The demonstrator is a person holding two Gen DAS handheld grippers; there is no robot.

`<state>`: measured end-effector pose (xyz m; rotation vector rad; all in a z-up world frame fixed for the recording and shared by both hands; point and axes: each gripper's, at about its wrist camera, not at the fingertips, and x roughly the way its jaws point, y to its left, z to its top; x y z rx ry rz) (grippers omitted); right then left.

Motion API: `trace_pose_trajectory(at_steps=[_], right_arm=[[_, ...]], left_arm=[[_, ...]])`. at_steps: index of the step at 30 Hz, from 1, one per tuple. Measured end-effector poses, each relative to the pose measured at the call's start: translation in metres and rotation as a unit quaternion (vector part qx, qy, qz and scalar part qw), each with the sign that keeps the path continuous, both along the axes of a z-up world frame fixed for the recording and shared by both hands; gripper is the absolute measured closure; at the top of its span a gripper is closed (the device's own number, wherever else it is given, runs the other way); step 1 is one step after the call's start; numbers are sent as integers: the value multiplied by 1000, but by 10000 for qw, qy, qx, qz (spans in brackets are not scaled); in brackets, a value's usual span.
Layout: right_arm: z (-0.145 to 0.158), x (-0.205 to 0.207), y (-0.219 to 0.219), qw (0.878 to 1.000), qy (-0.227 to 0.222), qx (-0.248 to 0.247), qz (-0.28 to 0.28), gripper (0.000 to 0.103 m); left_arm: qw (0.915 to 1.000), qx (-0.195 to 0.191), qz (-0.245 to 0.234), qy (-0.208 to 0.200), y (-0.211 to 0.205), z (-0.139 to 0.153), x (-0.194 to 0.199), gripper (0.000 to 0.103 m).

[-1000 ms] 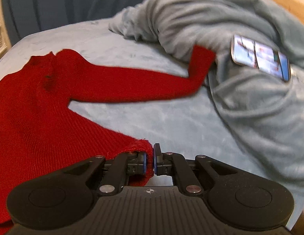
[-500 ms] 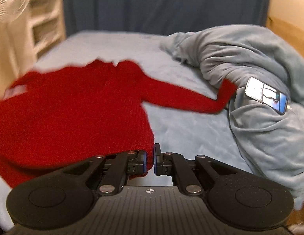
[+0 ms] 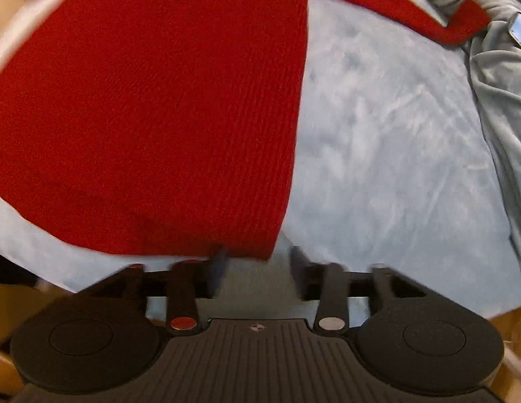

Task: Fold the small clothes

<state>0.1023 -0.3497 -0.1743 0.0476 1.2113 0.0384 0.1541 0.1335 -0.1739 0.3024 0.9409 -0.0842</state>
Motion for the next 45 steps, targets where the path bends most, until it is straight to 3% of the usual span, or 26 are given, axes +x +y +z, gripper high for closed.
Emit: trace_pose_trajectory(at_steps=[2, 4, 7, 9, 11, 15, 17, 18, 19, 20, 21, 23, 24, 25, 26, 28, 29, 31, 32, 35, 37, 38, 40, 43, 44, 45], right_arm=[[21, 27, -33, 9953, -601, 417, -639, 53], [32, 69, -70, 9747, -1306, 828, -1612, 50], [17, 148, -122, 9198, -1963, 1246, -3162, 48], [-11, 198, -151, 8887, -1903, 1360, -3943, 48], [-37, 238, -173, 8673, -1698, 1139, -4538, 47], [-75, 290, -199, 8440, -1589, 620, -5084, 42], [-85, 304, -204, 8447, -1746, 513, -5033, 31], [-84, 312, -203, 8530, -1939, 416, -4828, 36], [-83, 319, -202, 8676, -2040, 295, -4525, 87], [-81, 325, -201, 8824, -2028, 33, -4245, 89], [-74, 324, -199, 8867, -2096, -377, -4104, 91], [-60, 312, -201, 8756, -2246, -1398, -4042, 91], [-57, 301, -206, 8573, -2241, -1960, -4200, 91], [-59, 290, -213, 8447, -2213, -2158, -4370, 91], [-68, 285, -223, 8470, -1997, -2068, -4472, 91], [-94, 286, -238, 8741, -1414, -1361, -4443, 84], [-96, 285, -238, 8712, -1470, -1383, -4476, 82], [-88, 282, -234, 8682, -1505, -1504, -4483, 58], [-82, 278, -232, 8697, -1468, -1372, -4508, 50], [-53, 240, -199, 8672, -1757, -917, -4569, 43], [-32, 205, -157, 8817, -2116, -405, -4198, 31], [-27, 188, -136, 8834, -2272, -208, -4093, 29], [-22, 150, -92, 8745, -2518, 164, -4142, 24], [-30, 132, -50, 8619, -2818, 573, -4176, 24], [-34, 136, -42, 8641, -2910, 560, -4068, 24], [-35, 142, -31, 8791, -2938, 511, -3719, 24]], left_arm=[[9990, -333, 178, -232, 5, 19, -1, 18], [9972, -471, 391, -425, 5, 31, 17, 17], [9926, -720, 781, -590, -6, 43, 51, 17], [9888, -929, 997, -614, -15, 46, 81, 17], [9851, -1015, 1242, -627, -23, 45, 108, 17], [9770, -1146, 1728, -506, -23, 32, 156, 17], [9736, -1165, 1917, -429, -19, 21, 171, 17], [9722, -1144, 2007, -393, -18, 16, 179, 17], [9711, -1119, 2074, -377, -18, 12, 183, 17], [9703, -1085, 2128, -380, -17, 8, 188, 17], [9702, -1028, 2154, -406, -16, 4, 193, 17], [9711, -897, 2150, -515, -16, 3, 199, 17], [9709, -860, 2155, -595, -15, 4, 202, 17], [9702, -852, 2174, -649, -14, 4, 204, 17], [9691, -869, 2209, -672, -12, 4, 206, 17], [9666, -950, 2289, -655, -8, 3, 210, 17], [9655, -975, 2327, -647, -6, 3, 211, 17], [9646, -989, 2346, -680, -4, 6, 210, 17], [9642, -1012, 2349, -703, -2, 8, 209, 16], [9599, -1121, 2449, -778, 8, 9, 210, 0], [9530, -1292, 2582, -923, 17, 9, 215, 0], [9493, -1441, 2643, -910, 21, 7, 221, 0], [9366, -1839, 2854, -868, 32, 2, 240, 0], [9155, -2339, 3167, -824, 50, -2, 277, 0], [9076, -2487, 3281, -820, 56, -2, 289, 0], [8975, -2681, 3413, -778, 65, -4, 303, 0]])
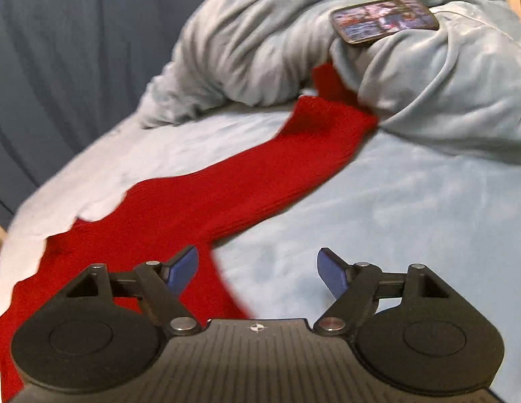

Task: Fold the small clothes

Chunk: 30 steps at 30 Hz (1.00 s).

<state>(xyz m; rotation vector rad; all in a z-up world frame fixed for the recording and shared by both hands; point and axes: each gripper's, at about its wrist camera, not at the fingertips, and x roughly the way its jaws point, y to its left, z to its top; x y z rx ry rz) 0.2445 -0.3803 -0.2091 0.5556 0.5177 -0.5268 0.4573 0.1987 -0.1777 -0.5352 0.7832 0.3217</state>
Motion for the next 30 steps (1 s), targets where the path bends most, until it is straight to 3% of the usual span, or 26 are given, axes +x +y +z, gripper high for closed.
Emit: trace_pose_trajectory(at_steps=[3, 5, 9, 11, 12, 13, 14, 18, 21, 24, 26, 28, 29, 30], right_arm=[[-4, 5, 12, 9966, -192, -569, 561, 26], [-8, 6, 12, 9933, -353, -826, 730, 26], [-15, 15, 11, 9896, -308, -954, 1033, 26], [-21, 18, 8, 9900, -172, -906, 1063, 26], [-23, 20, 7, 9901, -114, -876, 1090, 26], [-24, 20, 4, 9902, -92, -848, 1107, 27], [-24, 18, 4, 9902, -110, -800, 1140, 27], [-22, 14, 5, 9887, -286, -647, 1319, 28], [-18, 11, 9, 9863, -374, -766, 1410, 29], [-12, 9, 8, 9865, -493, -721, 1384, 29], [-11, 9, 4, 9883, -510, -544, 1330, 29], [-14, 10, -2, 9897, -436, -303, 1331, 29], [-15, 10, -5, 9904, -387, -224, 1311, 29], [-16, 10, -9, 9910, -372, -153, 1277, 29]], left_arm=[[9966, -753, 338, -11, 28, -10, 40, 0], [9922, -999, 751, -27, 42, -18, 61, 0], [9832, -1063, 1479, 147, 60, -33, 101, 0], [9807, -800, 1782, 83, 57, -29, 115, 1], [9828, -510, 1776, 10, 53, -22, 121, 20], [9865, -111, 1632, 73, 46, -15, 131, 47], [9903, 239, 1348, 230, 40, -6, 141, 91], [9912, 745, 1035, -359, 8, 48, 137, 90], [9840, 1428, 112, -1058, -63, 106, 126, 91], [9607, 1572, -1393, -1816, -164, 149, 94, 91], [9382, 1519, -2484, -1872, -231, 148, 66, 90], [9095, 1513, -3508, -1639, -287, 121, 32, 74], [8982, 1550, -3911, -1274, -307, 100, 15, 37], [8943, 1621, -4039, -1038, -316, 85, 3, 12]])
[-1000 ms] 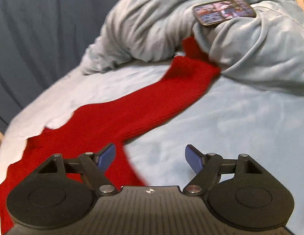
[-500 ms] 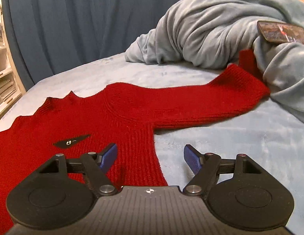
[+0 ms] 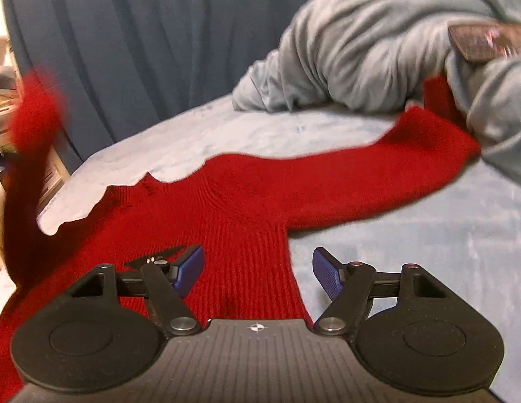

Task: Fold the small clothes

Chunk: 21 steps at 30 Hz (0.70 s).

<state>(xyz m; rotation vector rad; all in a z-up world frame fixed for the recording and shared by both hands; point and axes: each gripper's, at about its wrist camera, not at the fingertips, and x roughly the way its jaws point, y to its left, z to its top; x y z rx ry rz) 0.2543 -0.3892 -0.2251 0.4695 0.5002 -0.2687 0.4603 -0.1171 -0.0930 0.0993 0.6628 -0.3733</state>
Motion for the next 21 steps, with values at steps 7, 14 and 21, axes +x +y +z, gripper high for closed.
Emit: trace_pose_trajectory(at_steps=[7, 14, 21], right_arm=[[5, -6, -21, 9979, -154, 573, -274, 29], [-2, 0, -13, 9986, -15, 489, -203, 29], [-8, 4, -12, 9991, 99, 375, -165, 29]], left_arm=[[9887, -146, 1436, 414, 97, -34, 13, 2], [9710, -92, 1857, 1506, 126, -67, 135, 1], [9736, 419, 1861, 1253, 122, -98, 141, 87]])
